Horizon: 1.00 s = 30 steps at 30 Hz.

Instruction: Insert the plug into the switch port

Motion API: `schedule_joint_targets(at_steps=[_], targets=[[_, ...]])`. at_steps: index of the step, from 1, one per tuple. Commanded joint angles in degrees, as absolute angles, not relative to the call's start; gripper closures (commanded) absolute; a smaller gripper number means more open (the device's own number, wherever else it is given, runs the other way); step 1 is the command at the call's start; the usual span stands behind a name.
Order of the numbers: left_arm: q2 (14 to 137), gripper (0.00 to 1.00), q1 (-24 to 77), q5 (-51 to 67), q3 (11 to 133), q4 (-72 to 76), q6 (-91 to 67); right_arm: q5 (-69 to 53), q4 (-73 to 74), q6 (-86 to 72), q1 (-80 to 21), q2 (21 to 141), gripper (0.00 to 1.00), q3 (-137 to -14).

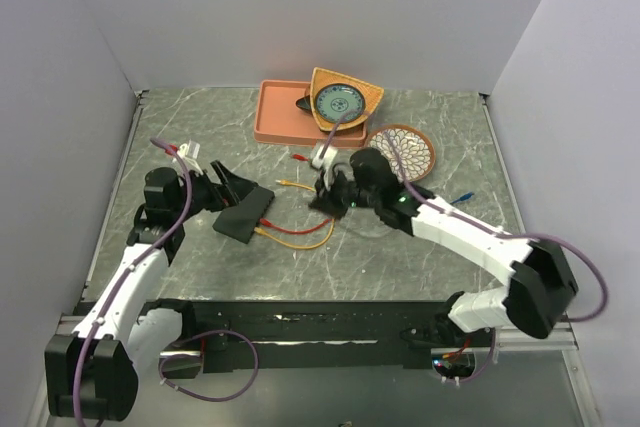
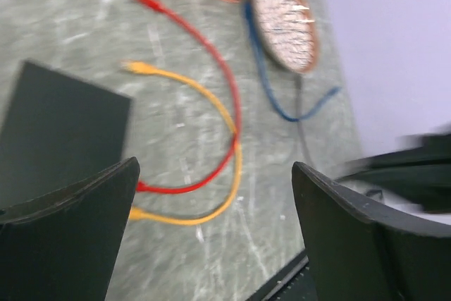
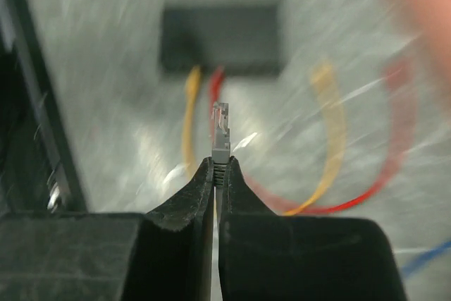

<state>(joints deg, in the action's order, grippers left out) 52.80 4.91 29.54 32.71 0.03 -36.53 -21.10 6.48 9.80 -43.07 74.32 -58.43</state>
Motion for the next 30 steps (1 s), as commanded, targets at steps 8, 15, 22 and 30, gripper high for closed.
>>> schedule_joint_targets(at_steps=[8, 15, 22, 30], targets=[[49.0, 0.13, 5.2, 49.6, 23.8, 28.9, -47.2, -44.4, -10.0, -1.3, -42.5, 80.2, 1.00, -52.6], [51.1, 0.18, 9.1, 50.2, 24.9, 30.9, -46.2, -46.3, -12.5, -3.3, -42.5, 82.0, 1.00, -53.3], [53.9, 0.21, 15.2, 44.0, 28.1, 22.5, -39.8, -38.8, -7.9, -2.0, -42.5, 82.2, 1.00, -55.7], [59.4, 0.27, 17.0, 42.1, 29.7, 24.0, -42.6, -26.0, -6.2, -2.1, -44.1, 80.2, 1.00, -55.5]])
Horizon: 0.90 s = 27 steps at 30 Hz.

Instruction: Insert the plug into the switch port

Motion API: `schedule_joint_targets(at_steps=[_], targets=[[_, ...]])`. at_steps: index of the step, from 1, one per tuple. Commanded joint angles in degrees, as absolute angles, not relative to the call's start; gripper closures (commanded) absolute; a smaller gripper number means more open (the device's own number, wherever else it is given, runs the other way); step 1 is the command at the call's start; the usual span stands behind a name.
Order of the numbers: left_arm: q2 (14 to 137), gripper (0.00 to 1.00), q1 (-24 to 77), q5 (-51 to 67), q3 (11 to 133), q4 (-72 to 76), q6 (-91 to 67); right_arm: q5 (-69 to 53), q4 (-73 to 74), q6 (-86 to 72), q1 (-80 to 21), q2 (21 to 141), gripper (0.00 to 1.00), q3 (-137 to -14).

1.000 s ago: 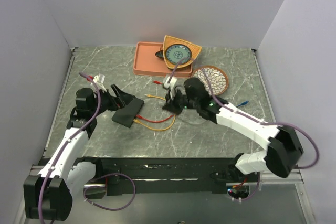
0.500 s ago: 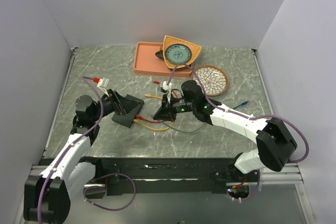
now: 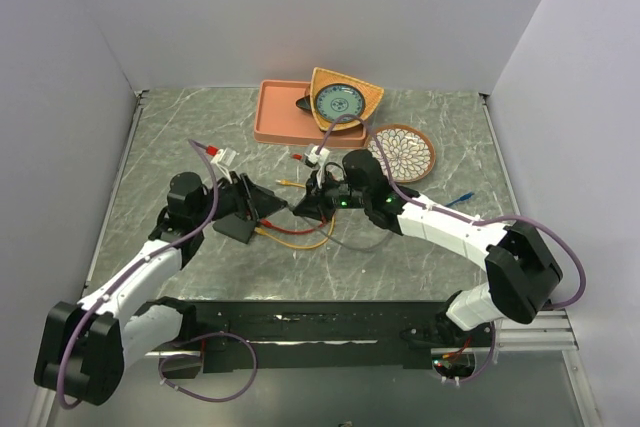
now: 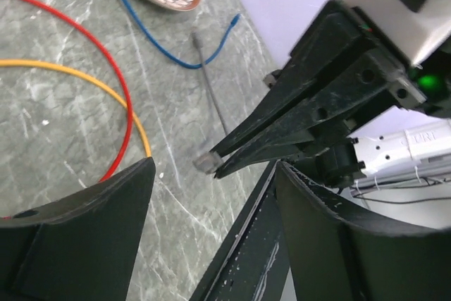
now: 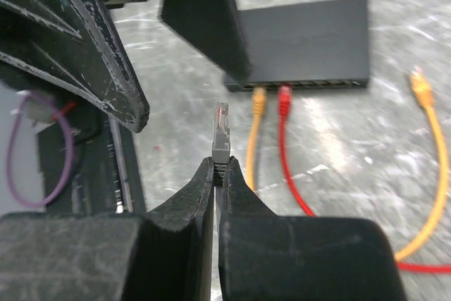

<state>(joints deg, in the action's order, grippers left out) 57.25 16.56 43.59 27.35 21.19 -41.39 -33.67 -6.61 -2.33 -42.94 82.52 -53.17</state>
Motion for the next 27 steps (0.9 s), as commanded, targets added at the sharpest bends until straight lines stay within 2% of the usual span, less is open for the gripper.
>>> schedule_joint_targets(at_steps=[1, 9, 16, 27], targets=[[59.9, 0.29, 17.2, 41.7, 30.0, 24.2, -43.1, -24.8, -5.8, -1.8, -44.6, 79.9, 1.00, -55.6], [63.0, 0.34, 18.4, 39.0, 32.0, 25.3, -45.7, -8.7, -2.2, -0.5, -50.2, 79.8, 1.00, -57.7], [64.5, 0.37, 19.5, 37.8, 33.0, 22.4, -45.0, -0.8, -2.4, 1.1, -53.1, 79.5, 1.00, -58.2], [65.7, 0.50, 21.1, 36.9, 33.7, 22.9, -44.8, 4.0, -2.5, 1.6, -56.0, 79.5, 1.00, -58.6]])
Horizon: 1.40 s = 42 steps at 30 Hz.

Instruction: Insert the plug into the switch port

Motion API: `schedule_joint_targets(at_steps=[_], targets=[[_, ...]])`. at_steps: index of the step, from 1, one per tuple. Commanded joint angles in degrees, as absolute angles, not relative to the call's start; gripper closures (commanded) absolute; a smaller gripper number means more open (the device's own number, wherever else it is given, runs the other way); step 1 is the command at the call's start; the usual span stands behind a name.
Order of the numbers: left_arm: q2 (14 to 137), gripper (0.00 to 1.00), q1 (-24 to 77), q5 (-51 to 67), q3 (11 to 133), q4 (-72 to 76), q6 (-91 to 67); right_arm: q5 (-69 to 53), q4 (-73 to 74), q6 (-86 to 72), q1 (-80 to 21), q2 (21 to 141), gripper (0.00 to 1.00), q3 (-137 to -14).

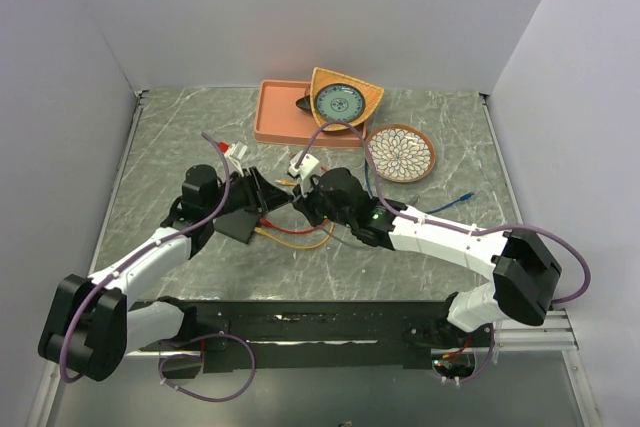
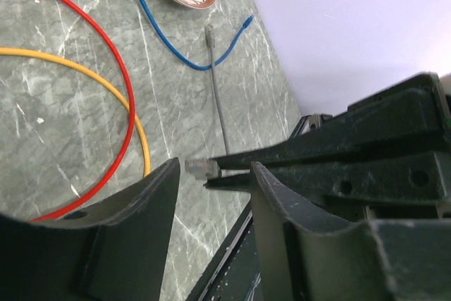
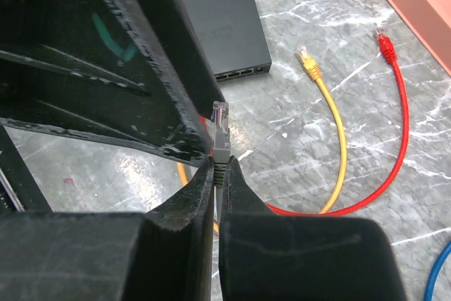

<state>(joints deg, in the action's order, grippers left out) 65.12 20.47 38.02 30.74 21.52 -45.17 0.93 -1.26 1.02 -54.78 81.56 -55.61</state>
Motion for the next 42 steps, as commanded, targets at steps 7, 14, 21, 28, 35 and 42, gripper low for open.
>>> schedule_joint_targets(at_steps=[7, 14, 21, 28, 35, 42], targets=[[67.4, 0.82, 21.9, 36.0, 34.8, 22.8, -44.9, 4.3, -2.3, 1.2, -56.9, 80.3, 1.00, -59.8], [65.9, 0.99, 22.1, 35.2, 34.8, 22.0, -45.0, 5.8, -2.5, -1.8, -56.5, 80.1, 0.85, -60.1], [62.8, 0.99, 22.1, 35.5, 34.2, 20.7, -41.8, -14.5, -7.2, -6.0, -47.2, 73.0, 0.38, -54.3], [58.8, 0.99, 22.1, 40.2, 32.3, 25.0, -40.6, -42.3, -16.3, -15.9, -36.8, 70.5, 0.16, -50.0], [55.0, 0.99, 22.6, 41.6, 32.7, 27.1, -42.5, -50.8, -24.3, -21.6, -36.0, 76.5, 0.21, -49.6], [55.5, 0.99, 24.5, 41.4, 34.2, 27.1, -42.5, -52.2, -27.5, -24.4, -35.9, 80.3, 0.39, -50.0]])
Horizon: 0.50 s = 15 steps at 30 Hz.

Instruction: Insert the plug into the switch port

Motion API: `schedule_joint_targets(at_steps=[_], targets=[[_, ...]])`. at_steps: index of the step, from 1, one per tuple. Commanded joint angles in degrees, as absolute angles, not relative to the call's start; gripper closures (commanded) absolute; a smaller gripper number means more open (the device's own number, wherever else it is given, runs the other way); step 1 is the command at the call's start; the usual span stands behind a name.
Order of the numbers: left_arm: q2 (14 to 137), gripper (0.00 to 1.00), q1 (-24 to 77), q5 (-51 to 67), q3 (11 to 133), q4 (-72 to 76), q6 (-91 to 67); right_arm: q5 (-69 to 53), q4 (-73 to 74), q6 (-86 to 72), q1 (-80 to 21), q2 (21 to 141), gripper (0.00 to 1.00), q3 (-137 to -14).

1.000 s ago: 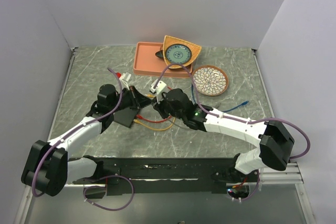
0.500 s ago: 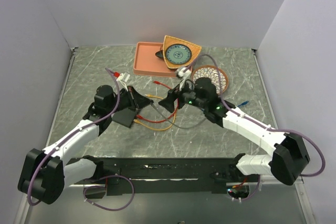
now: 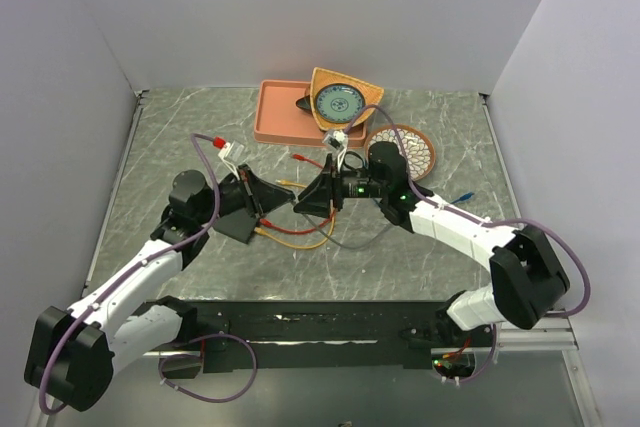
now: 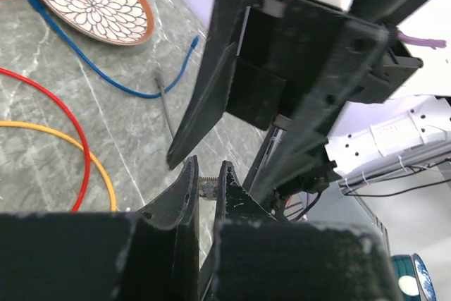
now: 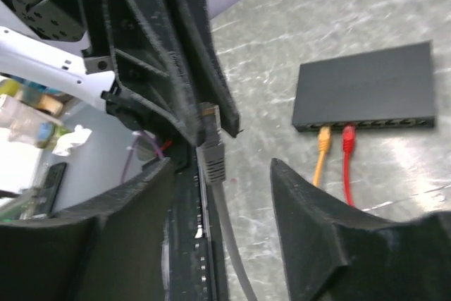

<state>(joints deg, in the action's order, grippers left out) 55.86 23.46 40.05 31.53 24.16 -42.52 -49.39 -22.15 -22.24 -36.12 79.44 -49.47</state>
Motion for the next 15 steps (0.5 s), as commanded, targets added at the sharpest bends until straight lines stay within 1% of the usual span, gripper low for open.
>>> schedule_joint_targets(at_steps=[1, 3, 5, 6, 7, 8, 9, 10, 11, 12, 15], targets=[[56.0, 0.99, 24.7, 41.5, 34.3, 27.1, -42.5, -52.4, -28.2, -24.6, -35.9, 80.9, 0.39, -49.9], [56.2, 0.99, 25.0, 41.5, 34.5, 27.1, -42.4, -52.4, -28.6, -25.2, -35.9, 81.4, 0.42, -49.8], [56.5, 0.99, 25.2, 41.4, 34.5, 27.5, -42.5, -52.6, -29.4, -25.8, -35.9, 81.9, 0.50, -49.8], [56.5, 0.99, 25.4, 41.3, 34.4, 27.7, -42.5, -52.5, -29.5, -25.9, -35.9, 82.0, 0.62, -49.7], [56.6, 0.99, 25.5, 41.2, 34.4, 27.7, -42.5, -52.5, -29.7, -26.0, -35.9, 82.1, 0.69, -49.7], [56.6, 0.99, 25.5, 41.2, 34.4, 27.5, -42.4, -52.5, -29.5, -26.0, -35.9, 82.2, 0.73, -49.7], [56.7, 0.99, 25.6, 41.0, 34.4, 27.4, -42.4, -52.2, -29.4, -25.8, -35.9, 82.2, 0.82, -49.8], [56.5, 0.99, 25.6, 41.0, 34.4, 27.3, -42.3, -52.0, -29.2, -25.7, -36.0, 82.4, 0.86, -49.8], [56.4, 0.99, 25.6, 41.0, 34.5, 26.9, -41.9, -52.3, -29.3, -25.6, -35.9, 82.4, 0.97, -49.8], [56.3, 0.99, 25.6, 40.8, 34.4, 26.9, -41.8, -52.4, -29.5, -25.5, -35.9, 82.5, 1.00, -49.7], [55.7, 0.99, 25.6, 40.2, 34.7, 25.9, -41.3, -51.9, -29.4, -25.1, -35.9, 82.3, 1.00, -49.2]])
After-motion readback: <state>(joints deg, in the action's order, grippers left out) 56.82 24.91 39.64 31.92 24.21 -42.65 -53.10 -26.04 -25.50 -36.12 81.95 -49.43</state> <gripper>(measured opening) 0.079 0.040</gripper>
